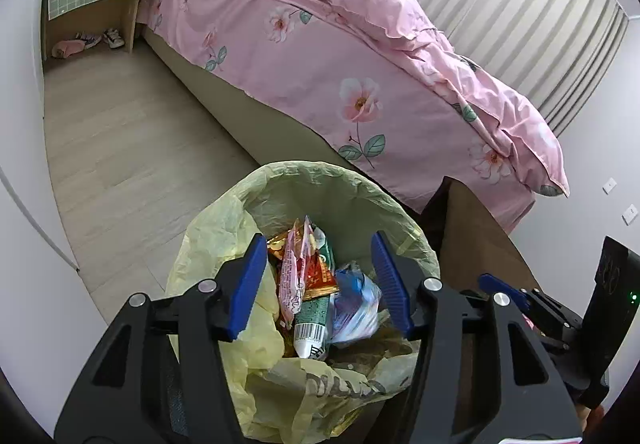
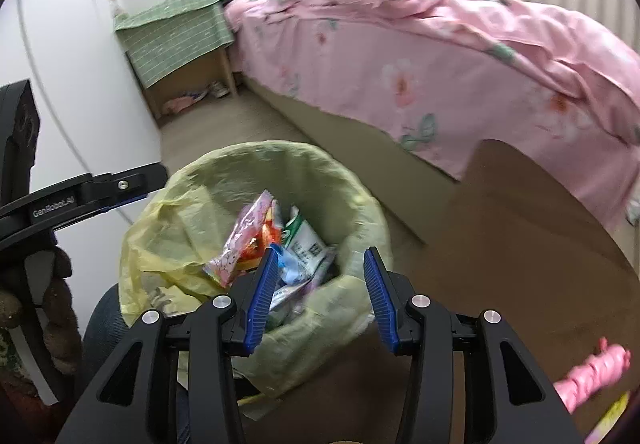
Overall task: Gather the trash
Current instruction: 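Open the left tool over the yellow bag while the right tool drops the printed packet, then move the right tool to the black wrapper and close on it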
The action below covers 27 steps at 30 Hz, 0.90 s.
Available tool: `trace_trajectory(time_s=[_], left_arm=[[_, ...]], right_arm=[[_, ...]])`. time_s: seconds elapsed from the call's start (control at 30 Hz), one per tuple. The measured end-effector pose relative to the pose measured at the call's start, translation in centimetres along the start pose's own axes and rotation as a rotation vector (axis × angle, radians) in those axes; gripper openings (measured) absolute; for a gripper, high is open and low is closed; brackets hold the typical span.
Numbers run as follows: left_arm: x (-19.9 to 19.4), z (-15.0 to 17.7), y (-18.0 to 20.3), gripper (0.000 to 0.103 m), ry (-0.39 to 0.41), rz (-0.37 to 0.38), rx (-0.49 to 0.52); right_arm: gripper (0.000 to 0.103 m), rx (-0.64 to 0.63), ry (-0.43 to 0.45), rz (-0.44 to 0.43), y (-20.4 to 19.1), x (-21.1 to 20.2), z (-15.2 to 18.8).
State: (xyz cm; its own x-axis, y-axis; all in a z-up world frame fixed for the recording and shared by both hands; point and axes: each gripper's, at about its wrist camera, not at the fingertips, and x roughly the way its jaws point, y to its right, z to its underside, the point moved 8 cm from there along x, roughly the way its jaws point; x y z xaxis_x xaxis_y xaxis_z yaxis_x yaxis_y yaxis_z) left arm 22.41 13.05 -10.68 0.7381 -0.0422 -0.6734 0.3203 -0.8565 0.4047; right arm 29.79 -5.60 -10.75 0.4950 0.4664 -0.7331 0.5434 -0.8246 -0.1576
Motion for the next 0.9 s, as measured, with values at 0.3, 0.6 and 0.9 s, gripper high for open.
trace_trajectory(time_s=[0.3,0.6,0.9], left_arm=[[-1.1,1.8,6.5,0.052,-0.025,0.104,0.139],[-2.0,9.8,20.1,0.052,-0.142,0.344,0.48],[-0.6,21.1,34.2,0.053,-0.305,0.61,0.854]], right_arm=[[0.042,0.122,0.09,0.123,6.2,-9.6,5.2],[0.043,0.317,0.133,0.367,15.2,-21.7,16.9],[0.043,0.494,0.128,0.493,20.0,-27.5,27.9]])
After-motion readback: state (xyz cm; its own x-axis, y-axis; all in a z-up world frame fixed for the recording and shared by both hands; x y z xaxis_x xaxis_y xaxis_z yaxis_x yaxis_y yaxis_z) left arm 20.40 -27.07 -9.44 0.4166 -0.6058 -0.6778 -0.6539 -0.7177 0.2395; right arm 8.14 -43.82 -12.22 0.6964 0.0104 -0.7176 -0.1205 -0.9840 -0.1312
